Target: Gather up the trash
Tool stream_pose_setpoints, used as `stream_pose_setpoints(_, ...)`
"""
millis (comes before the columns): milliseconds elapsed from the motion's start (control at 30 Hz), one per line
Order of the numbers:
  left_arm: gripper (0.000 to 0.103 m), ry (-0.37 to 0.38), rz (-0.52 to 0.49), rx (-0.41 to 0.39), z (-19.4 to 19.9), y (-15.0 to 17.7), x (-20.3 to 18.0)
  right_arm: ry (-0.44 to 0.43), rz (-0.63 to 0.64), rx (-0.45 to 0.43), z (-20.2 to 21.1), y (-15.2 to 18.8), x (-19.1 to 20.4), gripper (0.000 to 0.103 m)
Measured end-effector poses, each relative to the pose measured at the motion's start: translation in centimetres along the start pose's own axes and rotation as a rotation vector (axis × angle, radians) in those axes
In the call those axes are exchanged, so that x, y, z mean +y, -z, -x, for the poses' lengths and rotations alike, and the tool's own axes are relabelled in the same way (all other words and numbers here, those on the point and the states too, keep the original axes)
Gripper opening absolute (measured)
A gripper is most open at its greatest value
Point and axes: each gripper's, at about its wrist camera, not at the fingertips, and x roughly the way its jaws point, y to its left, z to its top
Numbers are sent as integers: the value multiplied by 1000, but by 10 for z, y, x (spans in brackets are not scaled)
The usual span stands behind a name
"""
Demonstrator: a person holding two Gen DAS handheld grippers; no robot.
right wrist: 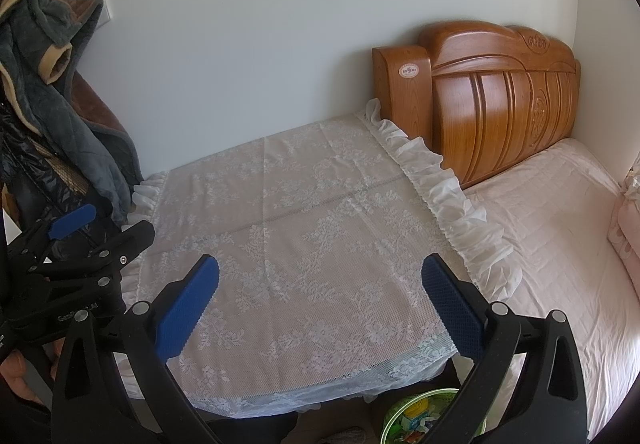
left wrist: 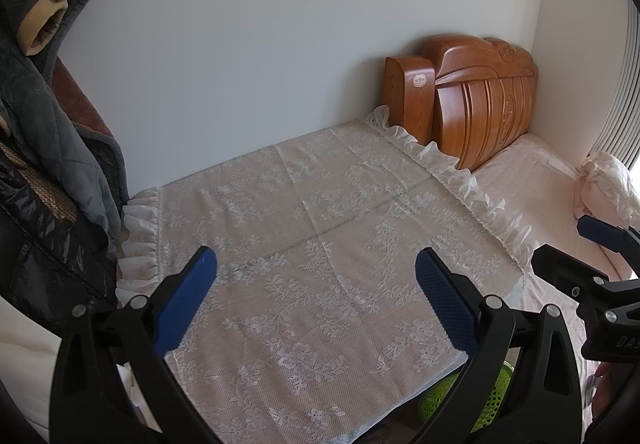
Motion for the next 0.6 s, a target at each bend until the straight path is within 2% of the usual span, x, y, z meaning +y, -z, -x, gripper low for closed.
stream_pose_setpoints(600, 95, -10, 19, -14, -2, -1, 1, -2, 1, 4, 1, 2, -1, 101)
